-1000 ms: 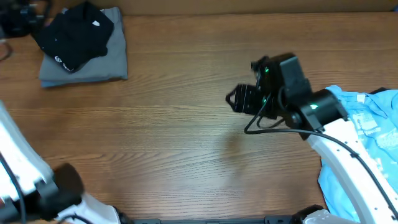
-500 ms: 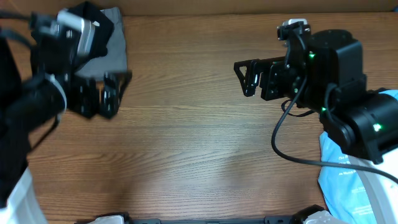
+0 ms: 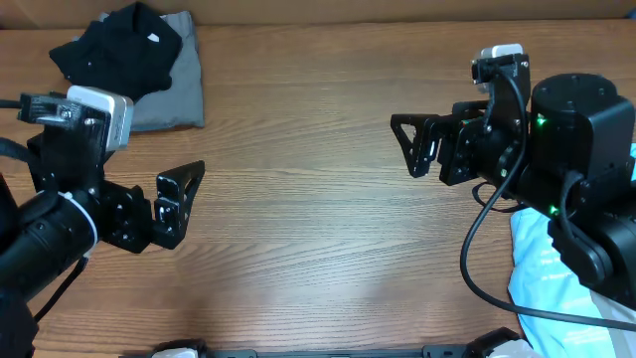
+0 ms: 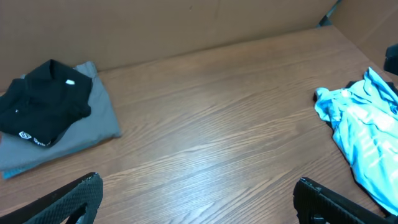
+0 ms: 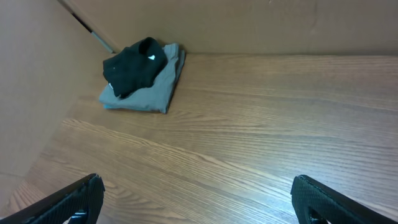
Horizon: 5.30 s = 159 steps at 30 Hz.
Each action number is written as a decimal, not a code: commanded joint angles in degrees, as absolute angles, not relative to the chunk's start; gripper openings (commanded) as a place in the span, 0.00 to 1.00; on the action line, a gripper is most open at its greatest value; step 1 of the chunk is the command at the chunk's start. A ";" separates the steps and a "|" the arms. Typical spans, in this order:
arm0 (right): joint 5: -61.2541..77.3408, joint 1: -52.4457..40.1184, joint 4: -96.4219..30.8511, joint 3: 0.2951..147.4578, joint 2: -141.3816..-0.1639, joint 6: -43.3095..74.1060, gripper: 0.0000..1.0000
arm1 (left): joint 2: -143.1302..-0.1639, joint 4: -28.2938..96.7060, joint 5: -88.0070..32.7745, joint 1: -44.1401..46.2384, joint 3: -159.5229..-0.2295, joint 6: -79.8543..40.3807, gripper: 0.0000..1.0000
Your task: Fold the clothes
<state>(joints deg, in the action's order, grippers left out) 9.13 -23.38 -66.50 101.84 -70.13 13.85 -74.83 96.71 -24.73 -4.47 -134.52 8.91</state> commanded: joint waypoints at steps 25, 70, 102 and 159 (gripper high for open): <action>6.39 -15.07 -56.38 93.58 -53.84 -10.74 1.00 | -76.12 96.77 -23.90 -4.10 -134.04 7.66 1.00; 19.18 -7.22 0.08 0.45 -0.16 -10.13 1.00 | -76.14 96.77 -23.90 -4.10 -134.04 7.66 1.00; 19.18 -7.22 -3.14 0.45 -0.23 -10.13 1.00 | -76.40 96.77 -23.77 -4.10 -134.04 7.66 1.00; 19.18 -7.22 -3.14 0.45 -0.23 -10.13 1.00 | -0.16 0.62 -20.99 -0.32 -0.27 17.78 1.00</action>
<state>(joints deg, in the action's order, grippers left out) 19.11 -7.16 -3.49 1.04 -0.73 -10.31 -0.86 -2.50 -21.58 -0.71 -0.75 16.82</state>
